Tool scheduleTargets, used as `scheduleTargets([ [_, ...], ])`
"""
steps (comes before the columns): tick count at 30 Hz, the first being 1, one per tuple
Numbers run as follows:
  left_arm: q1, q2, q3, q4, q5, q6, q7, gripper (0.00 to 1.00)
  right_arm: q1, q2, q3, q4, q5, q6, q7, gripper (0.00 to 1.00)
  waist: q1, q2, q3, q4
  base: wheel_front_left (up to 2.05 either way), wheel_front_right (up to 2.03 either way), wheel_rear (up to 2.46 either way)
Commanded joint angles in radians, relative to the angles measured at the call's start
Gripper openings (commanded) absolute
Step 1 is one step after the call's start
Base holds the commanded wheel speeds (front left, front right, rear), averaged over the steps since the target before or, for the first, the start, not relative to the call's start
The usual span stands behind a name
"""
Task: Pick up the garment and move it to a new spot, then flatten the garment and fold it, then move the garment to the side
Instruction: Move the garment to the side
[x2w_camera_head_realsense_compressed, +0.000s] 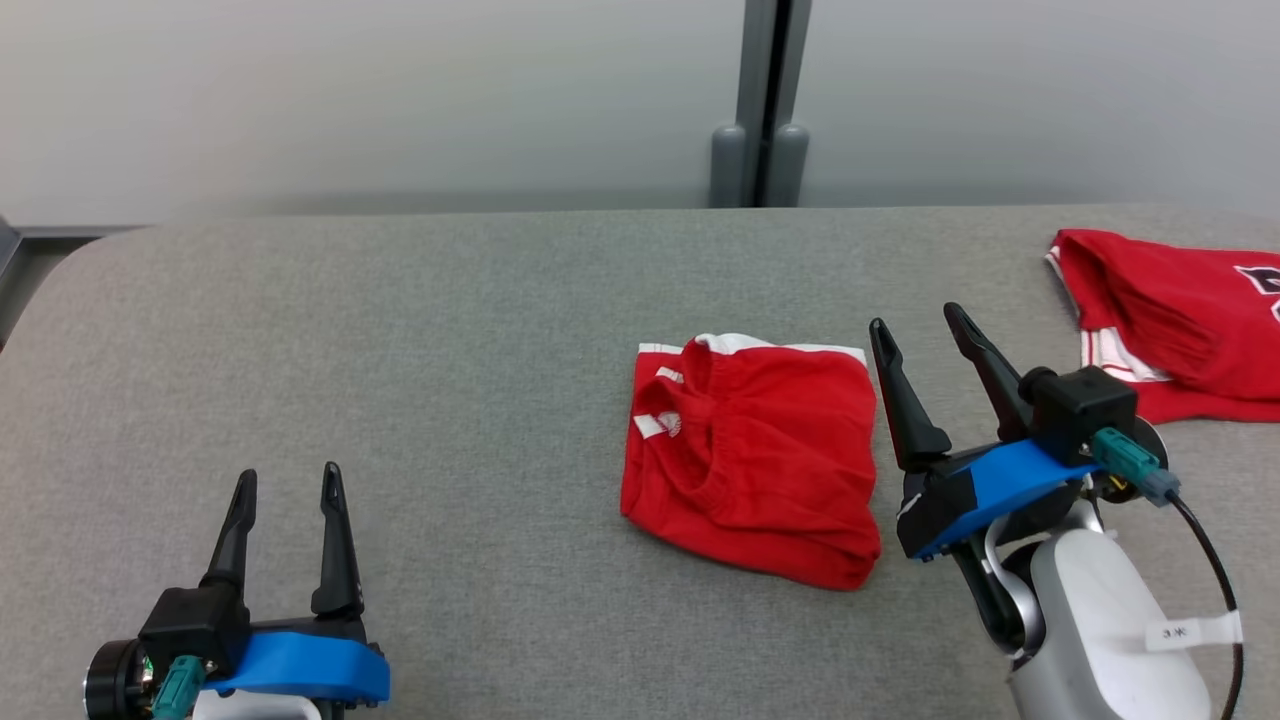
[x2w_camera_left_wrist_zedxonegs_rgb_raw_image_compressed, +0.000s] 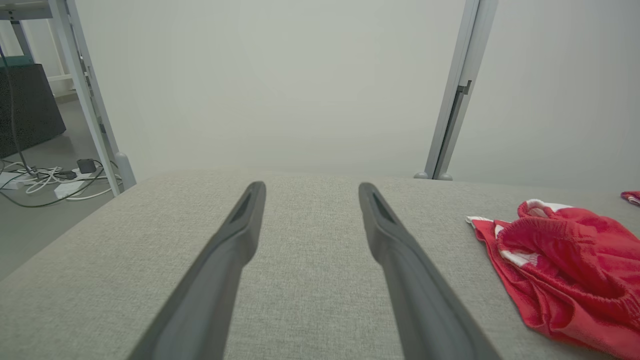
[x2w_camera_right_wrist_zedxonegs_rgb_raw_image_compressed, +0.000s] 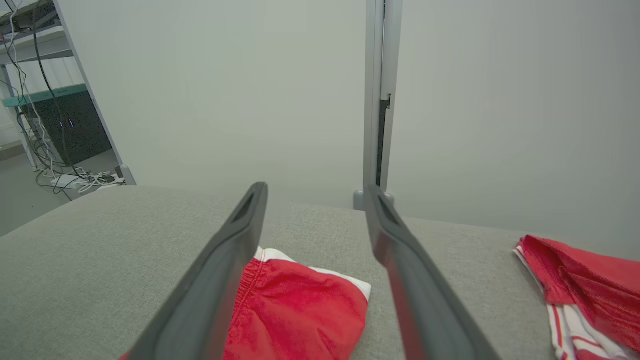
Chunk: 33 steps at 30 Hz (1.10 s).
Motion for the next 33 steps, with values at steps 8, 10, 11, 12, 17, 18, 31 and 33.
scheduleTargets([
  [8, -0.039, -0.003, -0.014, -0.001, -0.009, 0.001, -0.004, 1.00, -0.082, -0.001, -0.042, 0.197, -0.023, 0.001, -0.003, 1.00, -0.0001, 0.0000, 0.060, 0.057, 0.00, 0.00, 0.00],
  [10, -0.049, -0.003, -0.018, -0.001, -0.013, 0.001, -0.004, 1.00, -0.093, -0.001, -0.053, 0.255, -0.024, 0.001, -0.008, 1.00, -0.0001, 0.0000, 0.073, 0.067, 0.00, 0.00, 0.00],
  [11, -0.053, -0.003, -0.018, 0.000, -0.014, 0.001, -0.004, 1.00, -0.098, -0.001, -0.056, 0.286, -0.026, 0.001, -0.012, 1.00, -0.0001, 0.0000, 0.078, 0.071, 0.00, 0.00, 0.00],
  [12, -0.056, -0.003, -0.020, 0.001, -0.015, 0.000, -0.004, 1.00, -0.104, -0.001, -0.062, 0.316, -0.025, 0.000, -0.017, 1.00, -0.0001, 0.0000, 0.084, 0.076, 0.00, 0.00, 0.00],
  [17, -0.071, -0.004, -0.024, 0.002, -0.018, 0.001, -0.004, 1.00, -0.135, -0.002, -0.072, 0.458, -0.010, 0.000, -0.045, 1.00, -0.0001, 0.0000, 0.107, 0.088, 0.00, 0.00, 0.00],
  [18, -0.073, -0.004, -0.025, 0.003, -0.018, 0.001, -0.004, 1.00, -0.144, -0.002, -0.074, 0.488, -0.012, 0.000, -0.050, 1.00, -0.0001, 0.0000, 0.112, 0.090, 0.00, 0.00, 0.00],
  [31, -0.088, -0.005, -0.041, 0.014, -0.016, 0.000, -0.004, 1.00, -0.197, 0.002, 0.103, 0.705, 0.212, 0.001, -0.091, 0.00, -0.0001, 0.0000, 0.120, 0.091, 0.00, 0.00, 0.00],
  [33, -0.089, -0.006, -0.041, 0.012, -0.018, 0.001, -0.004, 1.00, -0.213, 0.000, 0.120, 0.713, 0.222, 0.001, -0.107, 0.00, -0.0001, 0.0000, 0.122, 0.081, 0.00, 0.00, 0.00],
])
